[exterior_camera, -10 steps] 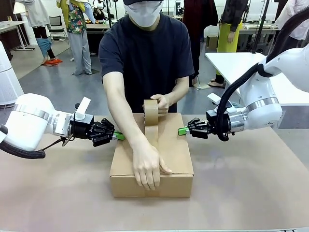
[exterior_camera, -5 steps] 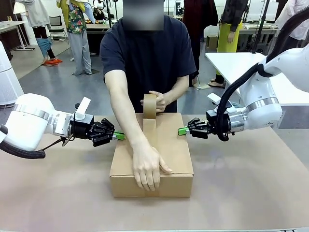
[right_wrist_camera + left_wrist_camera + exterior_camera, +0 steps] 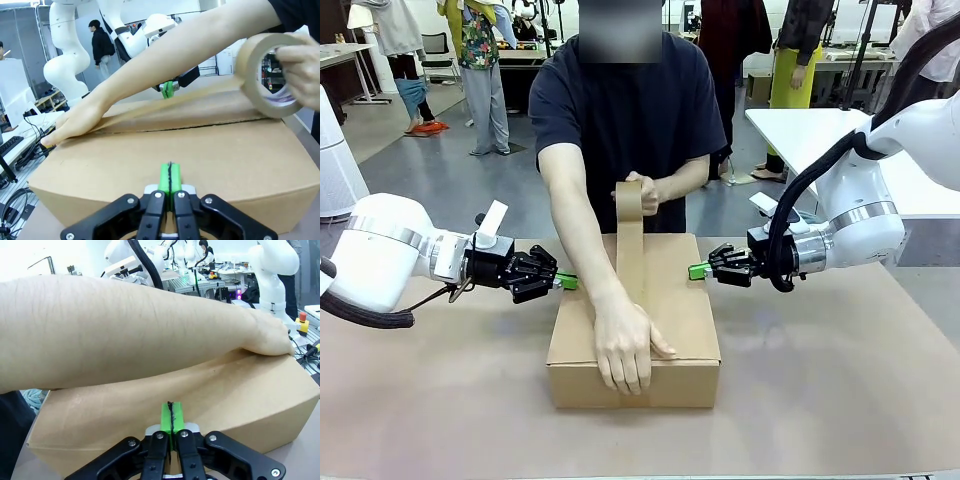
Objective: Wrap the clocks to prevent damage.
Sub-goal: After the human seals the box with tape, release both hands from the side flaps of the Package Box.
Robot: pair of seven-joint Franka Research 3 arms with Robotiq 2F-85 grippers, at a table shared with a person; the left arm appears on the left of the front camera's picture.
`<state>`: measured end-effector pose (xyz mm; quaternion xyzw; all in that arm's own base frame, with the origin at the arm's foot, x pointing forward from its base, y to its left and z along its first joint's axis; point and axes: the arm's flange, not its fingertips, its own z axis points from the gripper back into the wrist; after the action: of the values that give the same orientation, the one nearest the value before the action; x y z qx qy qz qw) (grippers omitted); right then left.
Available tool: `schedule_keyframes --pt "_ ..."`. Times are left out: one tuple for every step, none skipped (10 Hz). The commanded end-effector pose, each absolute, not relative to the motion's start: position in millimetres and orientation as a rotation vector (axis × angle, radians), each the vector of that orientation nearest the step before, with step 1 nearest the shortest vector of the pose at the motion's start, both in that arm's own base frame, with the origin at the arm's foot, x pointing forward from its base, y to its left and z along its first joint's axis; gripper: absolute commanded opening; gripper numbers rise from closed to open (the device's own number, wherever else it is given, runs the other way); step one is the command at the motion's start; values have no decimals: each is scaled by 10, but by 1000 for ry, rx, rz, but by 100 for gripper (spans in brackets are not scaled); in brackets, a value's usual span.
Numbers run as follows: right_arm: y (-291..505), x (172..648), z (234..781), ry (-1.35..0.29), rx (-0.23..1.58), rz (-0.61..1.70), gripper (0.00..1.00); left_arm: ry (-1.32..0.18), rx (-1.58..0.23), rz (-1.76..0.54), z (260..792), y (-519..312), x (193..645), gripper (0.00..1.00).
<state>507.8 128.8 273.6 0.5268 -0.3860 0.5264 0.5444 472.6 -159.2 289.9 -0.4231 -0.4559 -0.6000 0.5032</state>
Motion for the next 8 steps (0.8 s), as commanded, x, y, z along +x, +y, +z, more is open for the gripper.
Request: schedule_keyframes --pt "1337 5042 2692 -933 1224 1245 1 -1096 -1007 -1452 2873 -1598 4727 0" --pt "1337 5042 2692 -933 1224 1245 1 -1096 -1007 -1452 2873 -1598 4727 0" --pt "1337 5042 2692 -933 1224 1245 1 -1096 -1007 -1452 2873 -1598 4727 0" --pt "1337 5042 2692 -933 1224 1245 1 -1096 -1007 -1452 2873 -1598 4727 0" --pt "1337 5042 2692 -933 1224 1245 1 -1096 -1007 -1452 2873 -1598 4727 0" --pt "1337 5042 2692 -933 1224 1245 1 -1096 -1007 -1452 2873 -1598 4727 0" --pt "1337 5042 2692 -933 1224 1245 1 -1096 -1007 -1452 2873 -1598 4727 0" --pt "1337 5042 2692 -933 1224 1245 1 -1096 -1007 -1452 2873 -1598 4727 0"
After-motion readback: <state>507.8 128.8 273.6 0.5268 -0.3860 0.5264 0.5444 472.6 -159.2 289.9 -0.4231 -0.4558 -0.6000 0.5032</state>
